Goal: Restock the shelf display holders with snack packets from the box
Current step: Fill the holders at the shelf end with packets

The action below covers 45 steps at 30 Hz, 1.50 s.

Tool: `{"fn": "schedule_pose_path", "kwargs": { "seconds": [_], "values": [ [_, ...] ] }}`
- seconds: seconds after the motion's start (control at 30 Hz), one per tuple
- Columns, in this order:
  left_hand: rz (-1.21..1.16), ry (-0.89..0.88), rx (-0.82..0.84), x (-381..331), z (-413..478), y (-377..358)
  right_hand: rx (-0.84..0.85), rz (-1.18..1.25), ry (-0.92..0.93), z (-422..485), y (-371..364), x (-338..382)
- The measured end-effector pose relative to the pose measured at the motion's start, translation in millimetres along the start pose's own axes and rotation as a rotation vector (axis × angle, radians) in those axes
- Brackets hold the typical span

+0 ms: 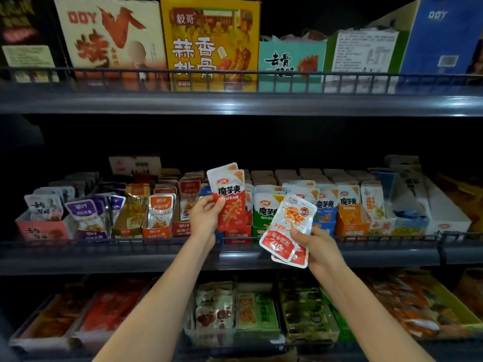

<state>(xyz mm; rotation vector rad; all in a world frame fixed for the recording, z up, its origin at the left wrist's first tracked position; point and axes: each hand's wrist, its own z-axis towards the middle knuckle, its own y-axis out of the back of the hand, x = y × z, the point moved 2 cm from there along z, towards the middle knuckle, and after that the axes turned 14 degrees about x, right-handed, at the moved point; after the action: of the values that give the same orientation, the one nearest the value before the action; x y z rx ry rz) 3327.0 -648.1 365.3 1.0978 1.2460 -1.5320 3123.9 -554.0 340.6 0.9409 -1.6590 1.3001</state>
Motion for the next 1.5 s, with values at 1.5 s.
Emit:
{"fn": "schedule_pose_path", "kwargs": {
  "seconds": [1.5],
  "values": [
    [0.765, -0.318, 0.173, -7, -2, 13, 0.171, -0.189, -0.101, 23, -34, -2]
  ]
}}
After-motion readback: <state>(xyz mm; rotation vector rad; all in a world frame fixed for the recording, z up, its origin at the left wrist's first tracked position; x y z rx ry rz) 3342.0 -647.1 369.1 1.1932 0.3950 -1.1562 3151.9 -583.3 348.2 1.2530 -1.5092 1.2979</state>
